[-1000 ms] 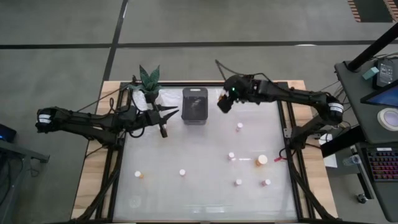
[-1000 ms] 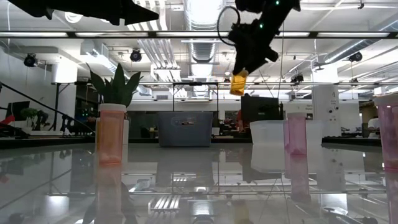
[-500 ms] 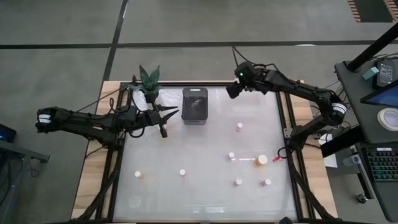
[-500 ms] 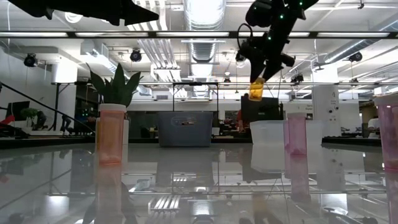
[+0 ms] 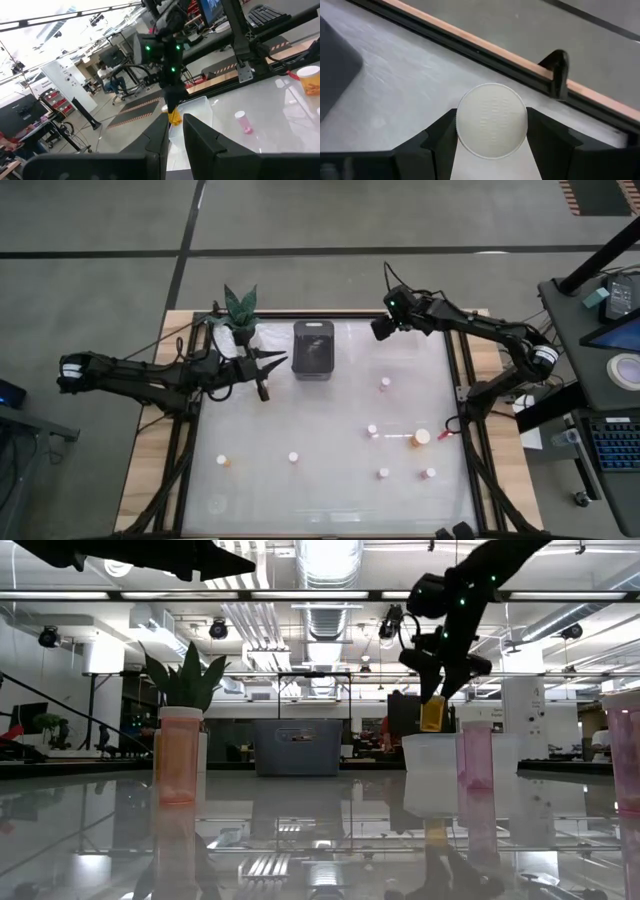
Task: Pick and place medicine bottles into bin by pill shape (circle, oval)
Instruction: Put the large orange pill bottle into the transparent bin, then put the small pink pill bottle into the black bin
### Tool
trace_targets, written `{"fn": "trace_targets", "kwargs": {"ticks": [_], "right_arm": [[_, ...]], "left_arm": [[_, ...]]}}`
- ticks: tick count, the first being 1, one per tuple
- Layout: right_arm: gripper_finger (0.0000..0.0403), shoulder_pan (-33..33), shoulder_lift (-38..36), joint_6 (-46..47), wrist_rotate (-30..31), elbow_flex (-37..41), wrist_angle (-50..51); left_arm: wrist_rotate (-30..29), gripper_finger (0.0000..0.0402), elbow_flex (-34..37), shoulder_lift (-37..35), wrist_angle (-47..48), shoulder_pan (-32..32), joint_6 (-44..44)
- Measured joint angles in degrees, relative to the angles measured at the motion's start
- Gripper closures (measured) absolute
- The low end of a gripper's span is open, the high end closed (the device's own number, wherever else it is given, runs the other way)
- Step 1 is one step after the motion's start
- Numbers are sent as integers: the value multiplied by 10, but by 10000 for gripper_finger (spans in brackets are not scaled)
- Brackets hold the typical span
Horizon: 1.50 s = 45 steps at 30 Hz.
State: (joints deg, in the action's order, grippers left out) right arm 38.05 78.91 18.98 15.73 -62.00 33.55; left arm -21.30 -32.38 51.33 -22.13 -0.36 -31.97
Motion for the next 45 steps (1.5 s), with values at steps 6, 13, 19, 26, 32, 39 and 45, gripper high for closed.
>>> {"fn": "trace_targets", "kwargs": {"ticks": [6, 13, 19, 26, 32, 39, 45], "right_arm": [[202, 1, 0, 9, -13, 53, -75], [202, 1, 7, -7, -13, 83, -101], [202, 1, 25, -22, -7, 88, -104], [198, 1, 29, -25, -7, 88, -102], [153, 1, 29, -25, -7, 88, -101], [121, 1, 29, -25, -7, 88, -101], [131, 1, 16, -24, -7, 88, -98]], "left_arm": [[0, 359, 0, 0, -2, 0, 0], [0, 359, 0, 0, -2, 0, 0], [0, 359, 0, 0, -1, 0, 0], [0, 359, 0, 0, 1, 0, 0], [0, 359, 0, 0, 1, 0, 0], [0, 359, 0, 0, 0, 0, 0], [0, 359, 0, 0, 0, 0, 0]]}}
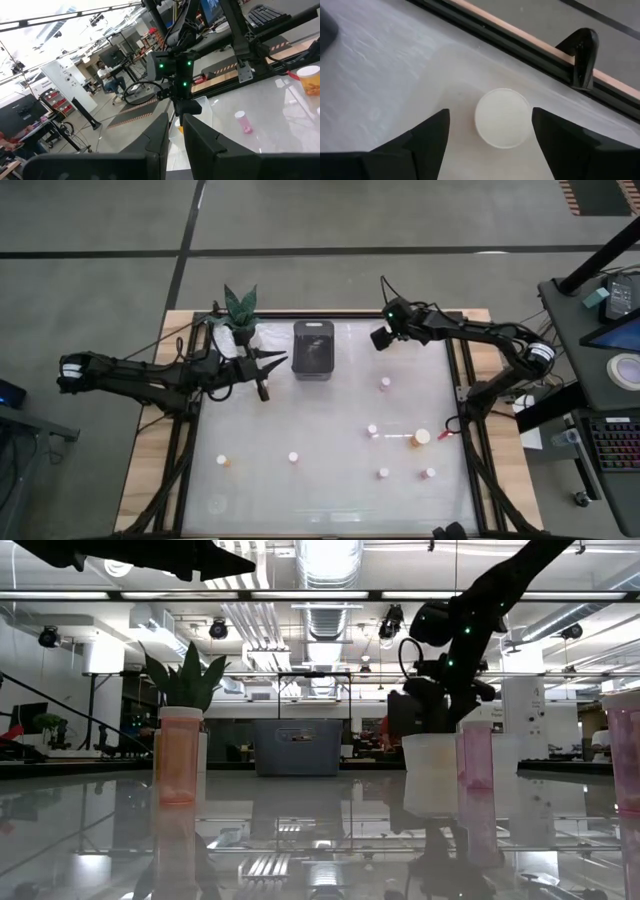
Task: Pick and place medicine bottles into bin by pill shape (circle, oval)
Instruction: Put the small pink pill bottle into the black bin
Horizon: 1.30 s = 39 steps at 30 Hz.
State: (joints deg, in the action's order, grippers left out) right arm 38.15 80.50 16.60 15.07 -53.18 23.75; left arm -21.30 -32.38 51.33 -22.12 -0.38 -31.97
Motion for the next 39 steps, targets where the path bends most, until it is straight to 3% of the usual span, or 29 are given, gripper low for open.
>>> {"fn": "trace_targets", "kwargs": {"ticks": [10, 17, 25, 34, 39], "right_arm": [[142, -47, -113, 21, 1, 0, 33], [160, -161, -188, 30, 0, 0, 35], [174, -306, -212, 25, 0, 12, 31], [175, -428, -216, -55, 0, 95, -92], [175, -460, -239, -120, -11, 167, -210]], "left_arm": [[0, 359, 0, 0, -2, 0, 0], [0, 359, 0, 0, -1, 0, 15], [0, 359, 0, 0, -1, 0, 62], [2, 359, 0, 0, -3, 1, 194], [59, 359, 0, 7, -8, 1, 283]]}}
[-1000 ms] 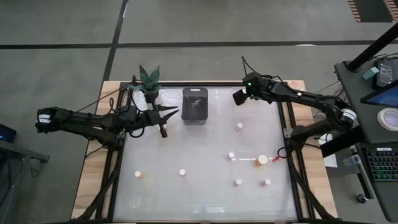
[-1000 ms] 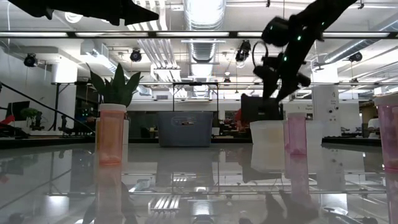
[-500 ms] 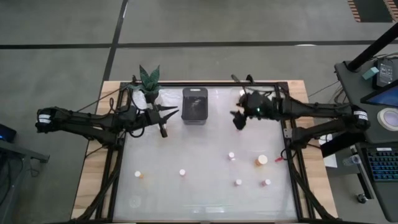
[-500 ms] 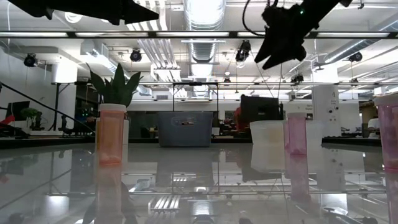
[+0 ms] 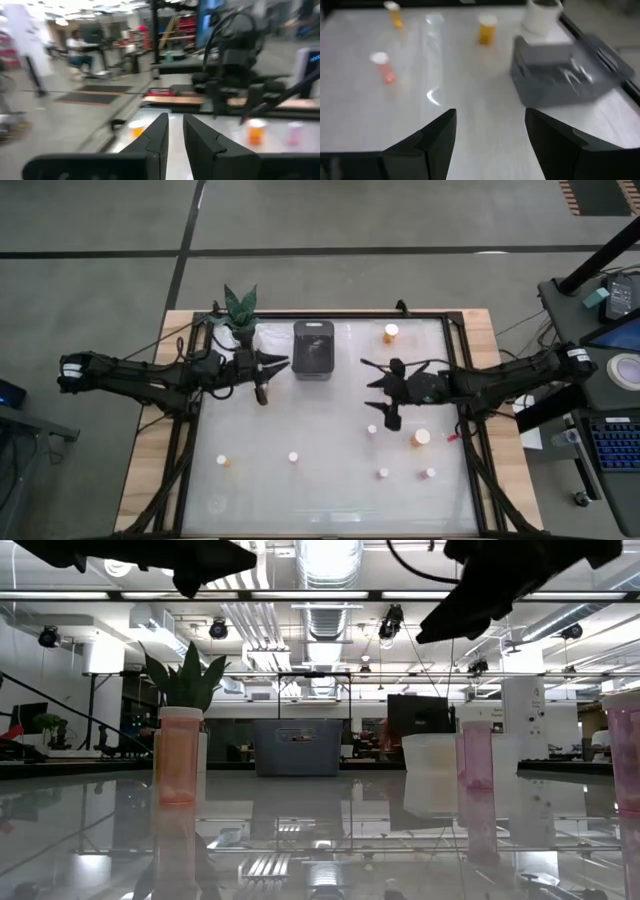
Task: Pick and place medicine bottles into bin by pill shape (circle, oval)
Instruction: Put the small pink pill bottle into the black bin
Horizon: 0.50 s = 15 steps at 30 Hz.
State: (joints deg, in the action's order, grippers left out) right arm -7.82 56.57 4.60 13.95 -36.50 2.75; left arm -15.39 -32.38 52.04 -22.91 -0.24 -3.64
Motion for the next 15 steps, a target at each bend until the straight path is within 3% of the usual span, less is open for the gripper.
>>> {"fn": "trace_targets", "kwargs": {"ticks": [4, 12, 15], "right_arm": [[175, -1, -40, -42, -35, 56, -84], [175, 0, -122, -166, -41, 137, -224], [175, 9, -142, -193, -87, 145, -247]], "left_arm": [[32, 359, 0, 20, -57, 11, 55], [39, 359, -22, 99, -201, 56, 152], [45, 359, -41, 134, -234, 78, 156]]}}
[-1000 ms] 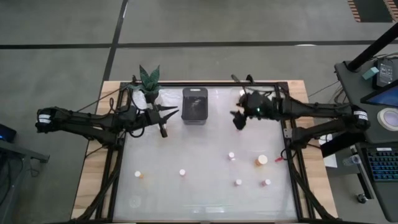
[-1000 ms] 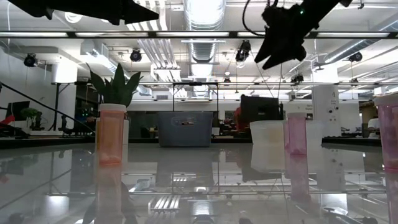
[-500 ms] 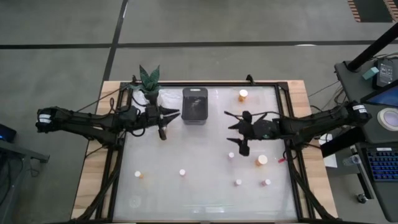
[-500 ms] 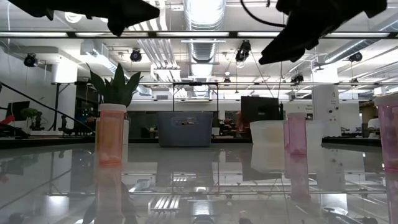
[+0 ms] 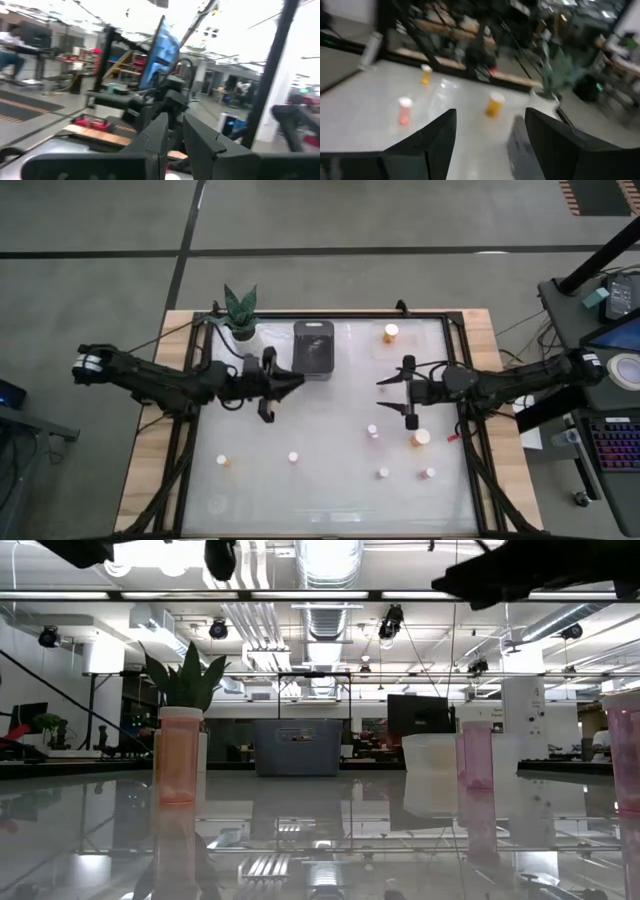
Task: Pick and place medicine bottles into bin by pill shape (circle, oval)
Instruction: Put the small pink pill bottle into the black bin
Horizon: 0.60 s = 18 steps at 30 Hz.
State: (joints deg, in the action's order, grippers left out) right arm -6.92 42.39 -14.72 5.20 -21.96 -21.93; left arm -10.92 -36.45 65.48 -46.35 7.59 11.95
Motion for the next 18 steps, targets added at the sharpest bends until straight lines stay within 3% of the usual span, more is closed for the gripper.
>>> {"fn": "trace_targets", "kwargs": {"ticks": [3, 8, 12, 18], "right_arm": [[175, 13, -10, -17, -45, 9, -24], [175, 34, -27, -17, -52, 20, -29], [175, 40, -41, -11, -52, 23, -27], [175, 40, -56, -8, -52, 22, -4]], "left_arm": [[0, 359, -40, 32, -7, 19, 25], [1, 359, -121, 80, 58, 35, 51], [0, 359, -194, 100, 192, 36, 153], [-11, 359, -297, 107, 470, 58, 357]]}}
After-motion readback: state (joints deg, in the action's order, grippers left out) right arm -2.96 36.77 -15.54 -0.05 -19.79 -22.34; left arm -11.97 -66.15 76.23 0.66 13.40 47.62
